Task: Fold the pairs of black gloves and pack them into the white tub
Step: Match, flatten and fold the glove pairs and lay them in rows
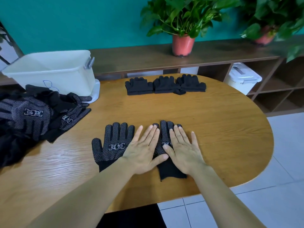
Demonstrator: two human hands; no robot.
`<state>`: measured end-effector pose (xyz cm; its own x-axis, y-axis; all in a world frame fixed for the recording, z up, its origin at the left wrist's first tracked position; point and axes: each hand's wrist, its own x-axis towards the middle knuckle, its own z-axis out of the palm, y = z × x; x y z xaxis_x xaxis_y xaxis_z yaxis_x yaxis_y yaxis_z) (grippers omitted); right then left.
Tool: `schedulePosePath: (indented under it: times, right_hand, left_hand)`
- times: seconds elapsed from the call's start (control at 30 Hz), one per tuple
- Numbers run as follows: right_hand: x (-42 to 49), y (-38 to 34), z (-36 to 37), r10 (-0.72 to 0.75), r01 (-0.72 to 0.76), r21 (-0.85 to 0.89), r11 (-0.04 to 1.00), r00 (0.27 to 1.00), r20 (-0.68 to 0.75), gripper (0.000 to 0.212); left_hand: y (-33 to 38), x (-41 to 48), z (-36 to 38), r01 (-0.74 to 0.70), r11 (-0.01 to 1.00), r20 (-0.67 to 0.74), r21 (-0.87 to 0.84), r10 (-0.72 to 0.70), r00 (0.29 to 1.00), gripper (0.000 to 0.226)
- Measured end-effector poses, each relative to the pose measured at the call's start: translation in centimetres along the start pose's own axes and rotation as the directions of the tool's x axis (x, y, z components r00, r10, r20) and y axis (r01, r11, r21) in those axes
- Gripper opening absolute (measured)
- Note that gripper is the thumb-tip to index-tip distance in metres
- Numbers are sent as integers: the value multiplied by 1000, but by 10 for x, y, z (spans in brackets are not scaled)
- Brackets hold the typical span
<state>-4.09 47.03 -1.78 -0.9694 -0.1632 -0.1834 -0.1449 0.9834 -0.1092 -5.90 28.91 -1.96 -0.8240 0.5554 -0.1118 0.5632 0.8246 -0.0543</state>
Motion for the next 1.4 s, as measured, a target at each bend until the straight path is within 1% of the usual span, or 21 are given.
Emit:
schedulePosePath:
  times: [0.03,0.07,0.1,0.13,0.17,0.2,0.23,0.27,0.33,0.4,0.5,0.6,0.67,0.77,0.87,0.93,1.07,1.17,1.23,1.3,1.4]
  right_hand:
    - [0,0,-1,-3,6,57,998,999,-49,75]
    - [0,0,-2,-6,23,113,993,989,-146,75]
    - [1,-2,-3,-8,51,146,988,961,-275,75]
    - [2,-5,-5,-17,86,150,985,913,-408,71]
    - [3,-10,-6,-38,122,132,984,858,-512,63]
    - [5,-16,-8,-62,154,108,982,809,-585,54]
    - [7,-23,-10,-86,180,90,980,779,-622,47]
    - [9,-31,-14,-113,202,70,977,766,-632,42]
    - [14,-49,-21,-157,237,43,971,758,-633,36]
    - [21,-69,-27,-193,273,33,962,757,-624,35]
    - [35,-102,-31,-257,339,2,941,715,-650,31]
    - [51,-138,-35,-308,397,-24,918,672,-674,33]
    - [63,-162,-37,-335,427,-31,904,662,-671,34]
    - [82,-200,-39,-397,474,-48,879,672,-626,30]
    - [101,-237,-33,-484,515,-103,851,692,-536,21]
    - [114,-259,-28,-536,545,-133,828,699,-473,17]
    - [139,-292,-16,-616,597,-173,783,708,-345,27]
    - [151,-304,-6,-619,606,-148,782,726,-298,27]
    - [153,-306,-2,-593,593,-104,799,747,-300,25]
    - [153,-304,-1,-580,590,-76,804,751,-315,22]
    - [144,-292,-1,-590,597,-78,799,752,-293,26]
  left_hand:
    - [-2,-2,-2,3,1000,-37,-18,-4,999,100]
    - [-5,-5,-4,4,999,-81,-35,-7,997,100]
    - [-8,-9,-7,2,999,-125,-47,-7,992,99]
    - [-12,-14,-10,-2,998,-165,-57,-8,986,98]
    - [-16,-19,-13,-2,998,-203,-66,-12,979,96]
    - [-22,-24,-14,4,997,-239,-77,-22,971,92]
    - [-30,-30,-16,15,996,-273,-88,-38,961,89]
    - [-38,-35,-15,29,995,-307,-95,-57,950,86]
    - [-60,-49,-13,71,993,-374,-92,-100,922,80]
    - [-85,-66,-10,131,987,-408,-94,-158,899,76]
    - [-120,-95,-6,197,974,-402,-110,-225,888,74]
    - [-153,-126,4,248,963,-385,-105,-269,883,72]
    - [-174,-144,10,281,956,-383,-88,-293,876,68]
    - [-205,-163,16,343,937,-372,-63,-341,863,64]
    - [-230,-173,23,382,920,-359,-84,-385,850,64]
    - [-243,-175,29,385,920,-360,-73,-384,850,60]
    - [-261,-175,43,375,926,-401,-42,-359,843,48]
    - [-266,-173,50,357,934,-432,-1,-323,842,44]
    - [-265,-169,49,369,929,-458,-18,-335,823,41]
    - [-263,-166,48,376,925,-488,-48,-350,800,38]
    - [-257,-167,48,346,935,-516,-74,-333,789,35]
